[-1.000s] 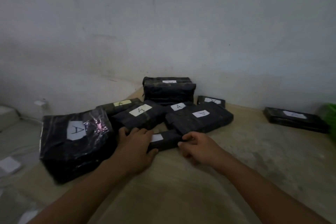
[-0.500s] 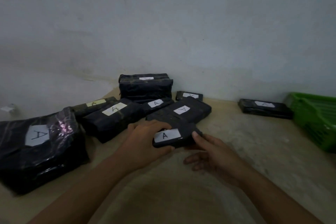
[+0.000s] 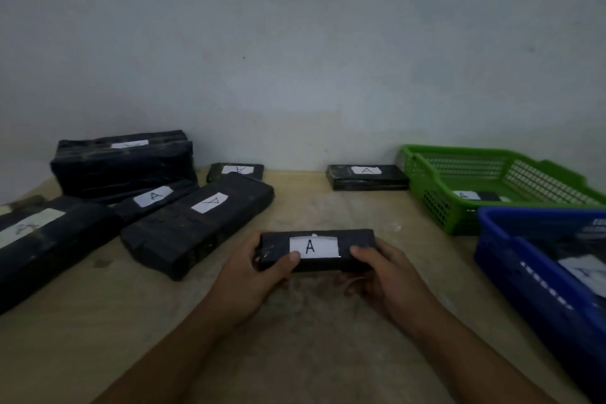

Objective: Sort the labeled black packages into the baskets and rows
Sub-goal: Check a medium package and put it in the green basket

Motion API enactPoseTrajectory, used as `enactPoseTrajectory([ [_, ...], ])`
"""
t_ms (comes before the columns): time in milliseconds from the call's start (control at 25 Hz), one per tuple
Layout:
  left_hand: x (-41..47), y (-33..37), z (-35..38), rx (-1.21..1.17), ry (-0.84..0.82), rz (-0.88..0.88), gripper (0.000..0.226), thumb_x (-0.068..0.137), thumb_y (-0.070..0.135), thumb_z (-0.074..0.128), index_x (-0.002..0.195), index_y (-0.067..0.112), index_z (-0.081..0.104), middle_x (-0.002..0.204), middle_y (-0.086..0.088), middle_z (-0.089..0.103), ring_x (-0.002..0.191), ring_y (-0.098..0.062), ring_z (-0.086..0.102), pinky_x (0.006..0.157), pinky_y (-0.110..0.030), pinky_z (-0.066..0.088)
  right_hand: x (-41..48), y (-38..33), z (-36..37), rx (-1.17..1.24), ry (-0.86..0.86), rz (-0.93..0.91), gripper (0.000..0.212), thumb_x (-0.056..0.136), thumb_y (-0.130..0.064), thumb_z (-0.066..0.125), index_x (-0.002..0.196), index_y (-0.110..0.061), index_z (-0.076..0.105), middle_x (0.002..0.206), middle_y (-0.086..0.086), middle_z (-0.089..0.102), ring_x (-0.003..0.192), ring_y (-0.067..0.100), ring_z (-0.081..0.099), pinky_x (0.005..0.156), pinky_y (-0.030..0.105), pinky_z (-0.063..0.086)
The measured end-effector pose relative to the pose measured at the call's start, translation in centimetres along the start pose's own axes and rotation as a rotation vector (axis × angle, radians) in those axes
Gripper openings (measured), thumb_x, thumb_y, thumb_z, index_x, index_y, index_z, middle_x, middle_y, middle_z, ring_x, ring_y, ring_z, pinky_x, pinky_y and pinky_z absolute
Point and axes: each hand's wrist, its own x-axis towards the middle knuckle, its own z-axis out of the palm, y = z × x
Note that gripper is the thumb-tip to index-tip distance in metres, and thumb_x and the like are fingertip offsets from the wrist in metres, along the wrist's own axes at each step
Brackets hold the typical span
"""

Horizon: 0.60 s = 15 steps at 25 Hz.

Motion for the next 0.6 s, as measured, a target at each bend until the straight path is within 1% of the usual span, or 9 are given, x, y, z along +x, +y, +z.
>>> enactPoseTrajectory([
  [40,0.28,-0.03,0.03,-0.024,-0.006,0.002,0.045,0.071,0.048,0.069,0.112,0.031,0.060,0.109,0.010,0.068,0.092,0.003,0.065,0.080,-0.023,0.056,0.03,0.09,-0.18,-0.011,-0.023,-0.003,0.022,0.088,-0.019,0.065,0.109,-0.015,0.071,0.093,0.016,0.075,0.070,0.028,0.068,0.058,0.034,0.050],
  [120,0.70,-0.21,0.09,-0.112,-0.013,-0.019,0.045,0.070,0.043,0.070,0.111,0.026,0.062,0.107,0.004,0.070,0.092,-0.006,0.068,0.077,-0.029,0.059,0.11,0.35,-0.43,-0.053,-0.065,-0.033,0.034,0.082,-0.032,0.067,0.113,-0.018,0.069,0.096,0.012,0.075,0.074,0.024,0.070,0.060,0.033,0.051],
  [200,0.76,-0.17,0.16,-0.159,-0.013,-0.023,0.041,0.070,0.036,0.072,0.108,0.022,0.064,0.105,0.001,0.072,0.090,-0.013,0.069,0.073,-0.033,0.060,0.14,0.56,-0.53,-0.092,-0.075,-0.074,0.037,0.079,-0.035,0.068,0.113,-0.019,0.069,0.099,0.008,0.075,0.079,0.020,0.070,0.062,0.032,0.051],
  [280,0.75,-0.39,0.10,-0.185,-0.018,-0.017,0.042,0.070,0.035,0.073,0.109,0.020,0.065,0.104,0.001,0.072,0.087,-0.020,0.070,0.071,-0.039,0.060,0.08,0.72,-0.53,-0.112,-0.079,-0.101,0.036,0.082,-0.035,0.066,0.114,-0.018,0.069,0.101,0.006,0.075,0.080,0.018,0.069,0.058,0.031,0.050],
  [320,0.75,-0.58,0.10,-0.185,-0.023,-0.010,0.045,0.070,0.038,0.073,0.111,0.020,0.065,0.104,0.001,0.072,0.086,-0.021,0.070,0.071,-0.038,0.060,-0.01,0.81,-0.54,-0.127,-0.075,-0.114,0.035,0.083,-0.034,0.065,0.114,-0.017,0.068,0.102,0.006,0.075,0.080,0.017,0.068,0.056,0.031,0.050],
  [400,0.75,-0.75,0.08,-0.216,-0.038,-0.012,0.047,0.072,0.040,0.069,0.114,0.021,0.063,0.106,0.003,0.073,0.088,-0.018,0.071,0.074,-0.033,0.060,-0.24,0.89,-0.49,-0.133,-0.052,-0.140,0.029,0.088,-0.030,0.063,0.113,-0.017,0.069,0.101,0.006,0.075,0.079,0.016,0.067,0.055,0.031,0.049],
  [480,0.73,-0.80,0.11,-0.292,-0.065,-0.049,0.046,0.077,0.038,0.062,0.119,0.021,0.061,0.109,0.002,0.072,0.095,-0.017,0.070,0.080,-0.036,0.059,-0.38,0.90,-0.46,-0.131,-0.030,-0.155,0.022,0.092,-0.023,0.062,0.111,-0.016,0.069,0.098,0.006,0.075,0.077,0.016,0.067,0.053,0.030,0.048],
  [520,0.72,-0.87,0.08,-0.283,-0.072,-0.053,0.045,0.079,0.037,0.060,0.121,0.021,0.060,0.110,0.002,0.072,0.097,-0.018,0.070,0.082,-0.038,0.058,-0.47,0.84,-0.41,-0.129,-0.024,-0.150,0.020,0.093,-0.022,0.062,0.111,-0.016,0.069,0.097,0.007,0.075,0.076,0.017,0.067,0.052,0.030,0.048],
  [600,0.73,-1.02,0.03,-0.167,-0.060,-0.014,0.040,0.085,0.036,0.057,0.123,0.022,0.060,0.110,0.002,0.072,0.092,-0.018,0.070,0.081,-0.036,0.058,-0.63,0.59,-0.35,-0.126,-0.025,-0.118,0.019,0.093,-0.021,0.062,0.110,-0.017,0.068,0.097,0.008,0.075,0.072,0.022,0.069,0.051,0.032,0.049],
])
